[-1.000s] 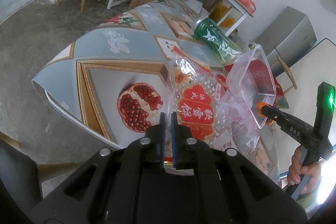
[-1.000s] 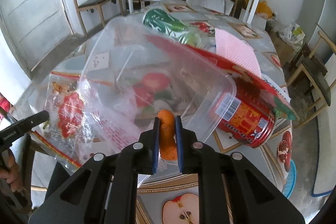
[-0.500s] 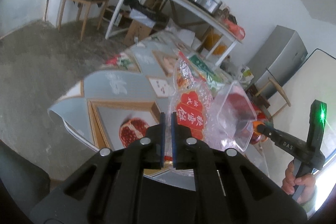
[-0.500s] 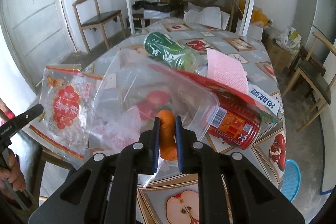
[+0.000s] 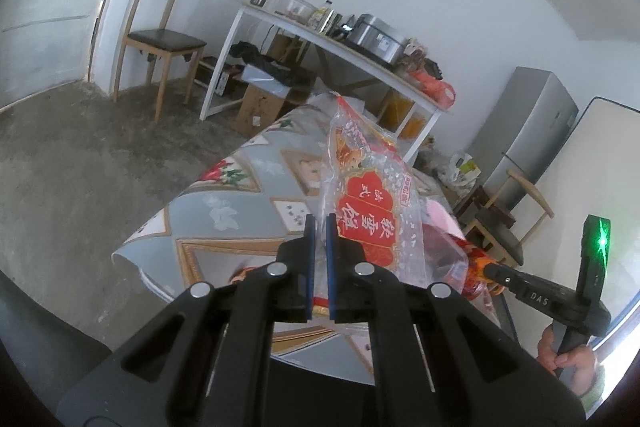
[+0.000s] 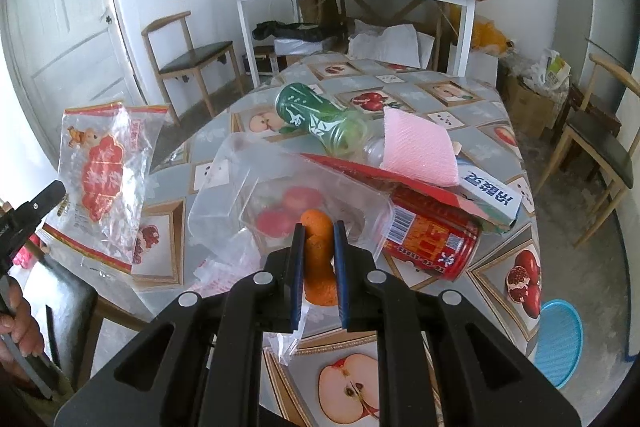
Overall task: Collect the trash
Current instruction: 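Carry the snack bag and orange piece over the wastebasket and open both grippers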
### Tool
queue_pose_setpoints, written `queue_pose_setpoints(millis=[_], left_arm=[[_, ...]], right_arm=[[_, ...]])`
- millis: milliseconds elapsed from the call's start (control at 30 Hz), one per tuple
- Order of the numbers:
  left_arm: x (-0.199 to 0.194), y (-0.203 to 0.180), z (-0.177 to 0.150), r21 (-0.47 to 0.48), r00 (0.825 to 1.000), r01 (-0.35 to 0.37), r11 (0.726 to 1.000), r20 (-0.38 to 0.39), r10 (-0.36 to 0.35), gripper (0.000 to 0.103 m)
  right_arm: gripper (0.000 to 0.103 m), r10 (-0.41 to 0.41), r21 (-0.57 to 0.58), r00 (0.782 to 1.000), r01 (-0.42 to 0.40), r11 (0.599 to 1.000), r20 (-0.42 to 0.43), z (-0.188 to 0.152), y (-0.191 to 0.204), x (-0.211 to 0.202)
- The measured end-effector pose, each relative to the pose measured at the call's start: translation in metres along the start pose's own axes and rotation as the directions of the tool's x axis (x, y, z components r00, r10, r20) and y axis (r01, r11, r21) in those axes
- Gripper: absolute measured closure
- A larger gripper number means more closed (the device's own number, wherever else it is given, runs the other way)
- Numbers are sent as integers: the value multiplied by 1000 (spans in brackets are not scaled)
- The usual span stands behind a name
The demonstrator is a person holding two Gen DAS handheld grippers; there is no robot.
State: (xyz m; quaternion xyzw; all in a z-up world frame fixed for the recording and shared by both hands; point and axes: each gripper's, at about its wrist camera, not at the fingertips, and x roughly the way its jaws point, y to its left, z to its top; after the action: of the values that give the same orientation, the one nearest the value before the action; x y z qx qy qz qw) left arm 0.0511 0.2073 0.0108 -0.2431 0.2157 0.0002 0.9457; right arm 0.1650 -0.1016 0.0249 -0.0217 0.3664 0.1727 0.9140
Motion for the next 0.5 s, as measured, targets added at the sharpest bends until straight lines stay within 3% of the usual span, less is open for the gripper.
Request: queue_pose_setpoints(millis=[333,500], left_arm=[[4,-53,4,68,994,105,992,-6,-105,100],[20,-107,0,141,978,206,968,-64,-199,100]], right_arm=[[89,-3,82,997,-3,997,75,-6,-38,-37],[89,-62,182,991,40,982,117,-21,-84,-67]])
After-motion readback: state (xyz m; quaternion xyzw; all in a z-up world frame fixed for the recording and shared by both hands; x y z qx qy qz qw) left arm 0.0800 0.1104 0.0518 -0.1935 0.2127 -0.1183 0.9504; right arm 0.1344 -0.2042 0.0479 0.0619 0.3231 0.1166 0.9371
